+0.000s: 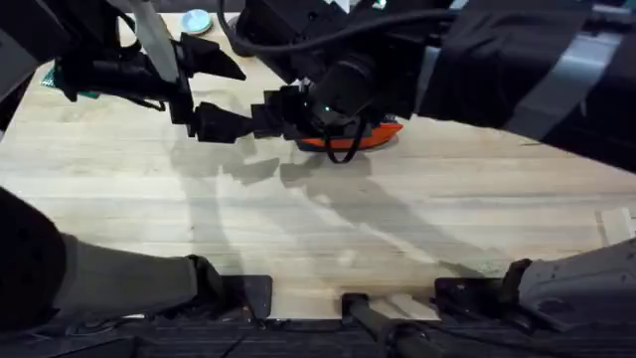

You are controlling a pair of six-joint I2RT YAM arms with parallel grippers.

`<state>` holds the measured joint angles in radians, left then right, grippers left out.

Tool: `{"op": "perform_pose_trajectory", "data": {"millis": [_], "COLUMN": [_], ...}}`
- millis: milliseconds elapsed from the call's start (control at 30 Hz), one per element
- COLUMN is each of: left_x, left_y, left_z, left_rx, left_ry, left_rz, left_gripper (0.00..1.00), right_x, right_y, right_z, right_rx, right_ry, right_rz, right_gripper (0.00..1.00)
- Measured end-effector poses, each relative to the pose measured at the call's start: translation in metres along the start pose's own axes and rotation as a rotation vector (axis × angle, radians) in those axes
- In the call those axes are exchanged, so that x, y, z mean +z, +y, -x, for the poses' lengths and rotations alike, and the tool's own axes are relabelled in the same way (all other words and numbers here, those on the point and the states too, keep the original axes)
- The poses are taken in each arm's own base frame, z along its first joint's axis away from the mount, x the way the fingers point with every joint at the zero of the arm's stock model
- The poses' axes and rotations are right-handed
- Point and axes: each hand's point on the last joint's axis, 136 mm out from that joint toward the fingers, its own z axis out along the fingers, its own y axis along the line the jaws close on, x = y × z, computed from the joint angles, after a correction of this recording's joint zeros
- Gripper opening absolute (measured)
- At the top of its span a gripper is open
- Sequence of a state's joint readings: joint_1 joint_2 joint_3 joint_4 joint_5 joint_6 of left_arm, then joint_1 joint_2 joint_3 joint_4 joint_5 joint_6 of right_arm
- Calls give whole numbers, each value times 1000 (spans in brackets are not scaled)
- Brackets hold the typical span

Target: Unzip the bag, pick up the pens from the table one at a time and place them inside, then zip the bag closed.

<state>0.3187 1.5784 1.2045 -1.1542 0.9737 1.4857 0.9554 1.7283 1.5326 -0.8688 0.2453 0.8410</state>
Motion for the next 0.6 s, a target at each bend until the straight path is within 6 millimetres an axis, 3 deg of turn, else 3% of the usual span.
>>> {"op": "perform_pose_trajectory", "data": {"millis": [167, 400, 600], "left_x": [0, 0, 0], "left_y": [0, 0, 0], "left_z": [0, 0, 0], "left_rx": [0, 0, 0], "left_ry": [0, 0, 0], "left_rz": [0, 0, 0], "left_gripper": [995, 995, 995], "right_x": [4, 24, 25], "right_y": [-2, -9, -14], "right_z": [3, 0, 5], "right_rx": [4, 13, 22], "right_ry": [-17, -10, -42], "right_rz": [-19, -88, -116], "right_gripper": [966, 955, 955]}}
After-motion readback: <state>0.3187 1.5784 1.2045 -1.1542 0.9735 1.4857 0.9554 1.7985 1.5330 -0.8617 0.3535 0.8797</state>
